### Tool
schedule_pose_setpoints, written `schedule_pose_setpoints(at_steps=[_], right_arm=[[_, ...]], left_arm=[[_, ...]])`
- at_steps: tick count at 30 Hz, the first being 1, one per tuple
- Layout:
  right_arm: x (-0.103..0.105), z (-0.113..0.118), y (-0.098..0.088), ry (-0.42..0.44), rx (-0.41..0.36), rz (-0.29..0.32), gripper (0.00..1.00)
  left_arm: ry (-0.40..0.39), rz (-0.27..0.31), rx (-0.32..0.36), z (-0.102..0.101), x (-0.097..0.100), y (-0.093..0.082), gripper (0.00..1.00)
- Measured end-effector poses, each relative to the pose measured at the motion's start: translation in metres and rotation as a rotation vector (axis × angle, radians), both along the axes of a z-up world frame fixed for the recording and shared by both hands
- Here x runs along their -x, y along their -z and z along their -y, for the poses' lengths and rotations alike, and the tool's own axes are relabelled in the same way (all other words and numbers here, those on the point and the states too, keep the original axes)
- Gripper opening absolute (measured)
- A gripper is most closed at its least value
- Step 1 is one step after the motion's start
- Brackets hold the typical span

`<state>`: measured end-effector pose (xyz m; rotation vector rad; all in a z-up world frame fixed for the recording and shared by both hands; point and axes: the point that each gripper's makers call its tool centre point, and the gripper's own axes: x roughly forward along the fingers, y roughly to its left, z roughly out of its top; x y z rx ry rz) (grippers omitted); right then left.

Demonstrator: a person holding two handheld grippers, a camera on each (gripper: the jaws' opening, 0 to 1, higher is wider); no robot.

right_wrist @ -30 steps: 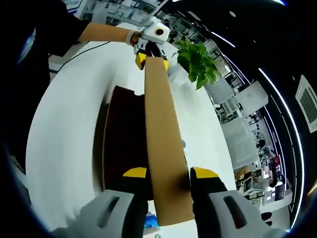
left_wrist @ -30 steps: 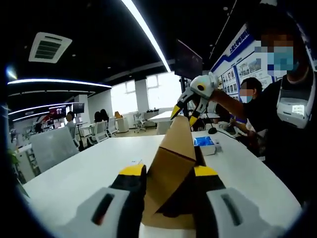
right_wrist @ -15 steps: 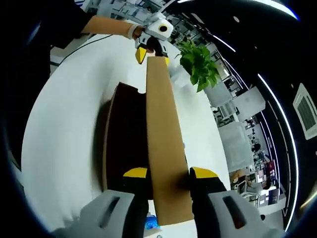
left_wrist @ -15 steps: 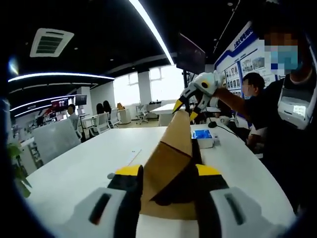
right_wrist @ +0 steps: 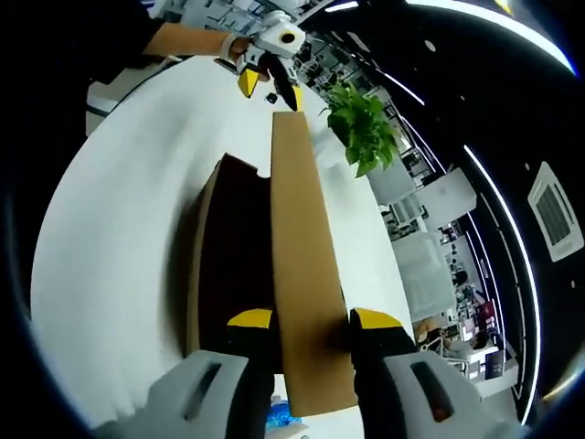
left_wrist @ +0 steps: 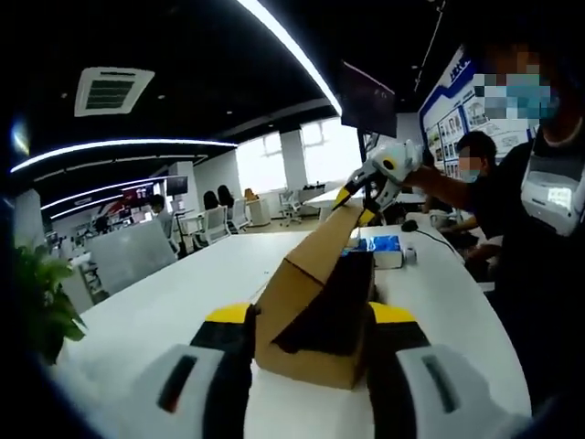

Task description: Operate the shoe box by opening the lid, removing the specified soft item, and placing it in the target area until the item is outside and the box remains undamaged.

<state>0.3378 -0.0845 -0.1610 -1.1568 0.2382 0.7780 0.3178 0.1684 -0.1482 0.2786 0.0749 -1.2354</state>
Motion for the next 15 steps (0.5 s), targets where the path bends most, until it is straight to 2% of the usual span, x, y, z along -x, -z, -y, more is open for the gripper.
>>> schedule_pose_setpoints(at_steps=[3, 11, 15], right_arm=[[0.004, -0.001, 0.003, 0.003, 0.02, 0.03, 0.31], [0.011, -0.002, 0.009, 0.008, 0.032, 0.075, 0.31], [0.012, -0.002, 0.012, 0.009, 0.046, 0.086, 0.31]], left_arm=[[-0.059, 0.017, -0.009, 0.0, 0.003, -0.004, 0.53], [-0.096, 0.063, 0.038, 0.008, 0.023, -0.021, 0.56], [-0.17, 0.078, 0.0, 0.007, 0.023, -0.024, 0.59]])
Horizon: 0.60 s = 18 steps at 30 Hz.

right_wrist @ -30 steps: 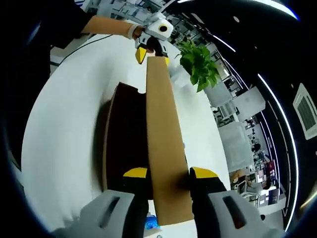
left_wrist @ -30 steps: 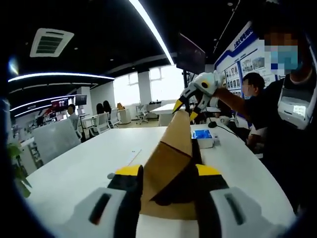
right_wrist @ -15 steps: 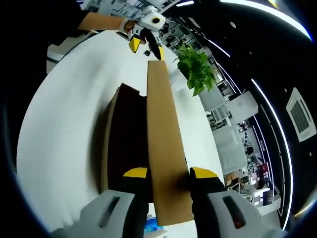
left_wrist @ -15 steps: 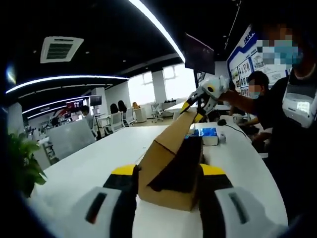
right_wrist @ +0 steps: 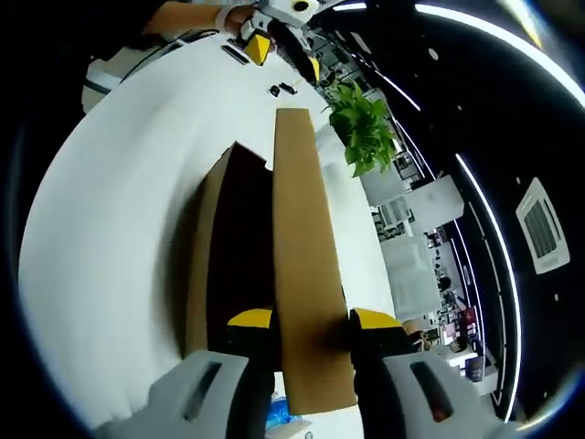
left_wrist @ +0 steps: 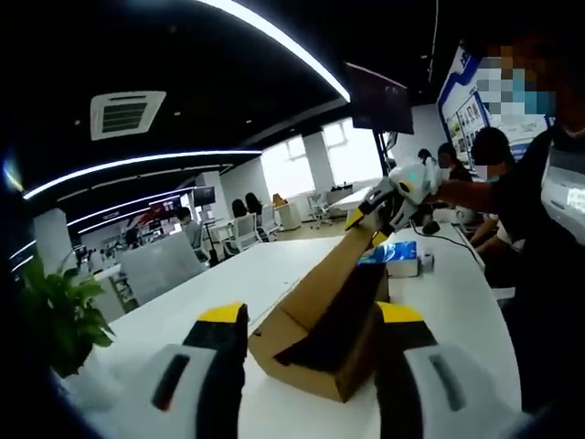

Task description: Operate the shoe box by opening the lid, removing the specified soft item, and placing it in the target area until the item is outside and the box remains undamaged.

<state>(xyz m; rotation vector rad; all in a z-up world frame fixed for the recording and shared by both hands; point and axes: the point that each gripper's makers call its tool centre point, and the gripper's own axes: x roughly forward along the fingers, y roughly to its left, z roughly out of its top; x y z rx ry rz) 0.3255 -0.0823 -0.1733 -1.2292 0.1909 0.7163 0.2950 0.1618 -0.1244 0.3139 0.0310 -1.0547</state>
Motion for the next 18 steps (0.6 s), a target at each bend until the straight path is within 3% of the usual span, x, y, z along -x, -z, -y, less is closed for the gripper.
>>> schedule_pose_setpoints(at_steps=[3, 7, 9, 12, 18], right_arm=[[0.001, 0.0, 0.001, 0.002, 0.001, 0.007, 0.3], [0.002, 0.001, 0.003, -0.001, 0.006, 0.014, 0.3], [0.002, 0.001, 0.005, -0.002, 0.011, 0.018, 0.3], [0.004, 0.002, 0.006, -0.006, 0.013, 0.018, 0.3], [0.01, 0.002, 0.014, -0.015, 0.029, 0.023, 0.3]], left_arm=[[-0.054, 0.013, -0.01, 0.003, 0.001, -0.003, 0.61], [-0.124, 0.097, -0.121, 0.007, 0.0, -0.001, 0.61], [-0.148, 0.175, -0.207, 0.014, 0.002, 0.001, 0.6], [-0.145, 0.188, -0.246, 0.024, 0.007, 0.003, 0.6], [-0.14, 0.267, -0.41, 0.049, 0.02, 0.017, 0.64]])
